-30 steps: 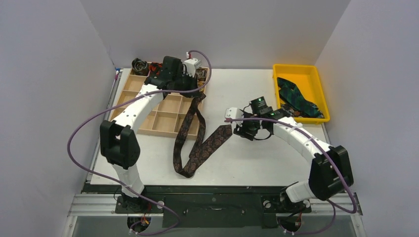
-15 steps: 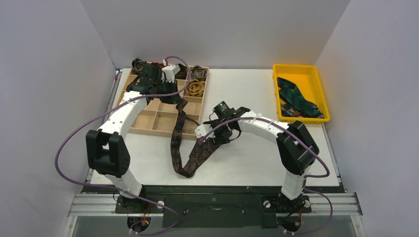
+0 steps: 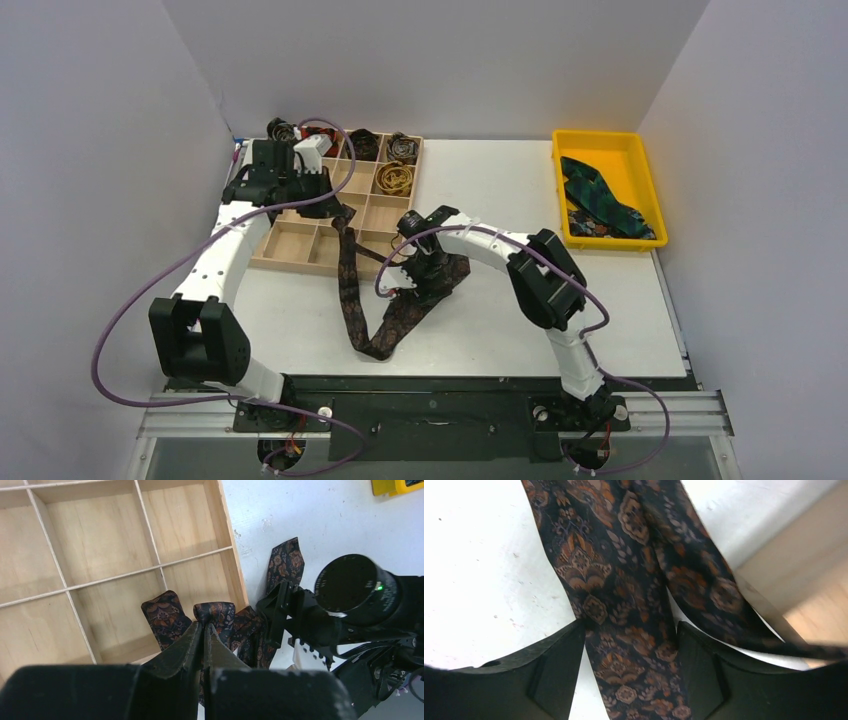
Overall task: Roll the ties
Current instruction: Flatten out the tie at the center of the board.
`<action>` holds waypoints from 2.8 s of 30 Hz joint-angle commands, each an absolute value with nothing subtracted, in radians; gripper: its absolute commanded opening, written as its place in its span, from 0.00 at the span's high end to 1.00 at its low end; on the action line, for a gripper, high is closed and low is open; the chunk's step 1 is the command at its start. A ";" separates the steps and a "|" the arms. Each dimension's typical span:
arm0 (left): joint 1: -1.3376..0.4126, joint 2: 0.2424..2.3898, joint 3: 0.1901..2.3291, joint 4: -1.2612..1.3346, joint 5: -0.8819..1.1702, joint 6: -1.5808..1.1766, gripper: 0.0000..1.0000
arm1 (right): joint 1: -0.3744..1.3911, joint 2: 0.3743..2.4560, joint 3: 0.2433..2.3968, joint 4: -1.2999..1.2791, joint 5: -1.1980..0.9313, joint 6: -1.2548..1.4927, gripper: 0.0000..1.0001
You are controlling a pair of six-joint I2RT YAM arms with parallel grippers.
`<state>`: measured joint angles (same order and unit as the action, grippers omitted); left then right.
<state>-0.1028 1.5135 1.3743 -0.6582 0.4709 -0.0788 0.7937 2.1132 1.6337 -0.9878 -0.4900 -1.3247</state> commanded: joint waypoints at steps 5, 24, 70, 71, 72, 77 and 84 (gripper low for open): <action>-0.058 1.467 1.362 -0.696 0.504 -0.087 1.00 | 0.849 2.149 1.640 -1.130 -0.426 -1.333 0.73; 0.101 1.358 1.213 -0.846 0.653 -0.130 0.99 | 0.502 1.061 0.717 -0.418 0.134 -1.056 1.00; 0.169 1.267 0.973 -0.859 0.630 0.781 0.32 | 0.205 1.528 1.024 -1.382 -0.140 -1.101 0.57; 0.168 1.262 0.960 -0.851 0.630 0.779 0.32 | 0.213 1.511 0.973 -1.385 -0.133 -1.119 0.57; 0.168 1.256 0.954 -0.848 0.630 0.774 0.32 | 0.225 1.478 0.947 -1.380 -0.116 -1.125 0.57; 0.167 1.261 0.944 -0.848 0.629 0.766 0.32 | 0.243 1.428 0.883 -1.324 -0.096 -1.127 0.71; 0.169 1.272 0.961 -0.829 0.629 0.745 0.32 | 0.242 1.418 0.898 -1.136 0.044 -1.057 0.99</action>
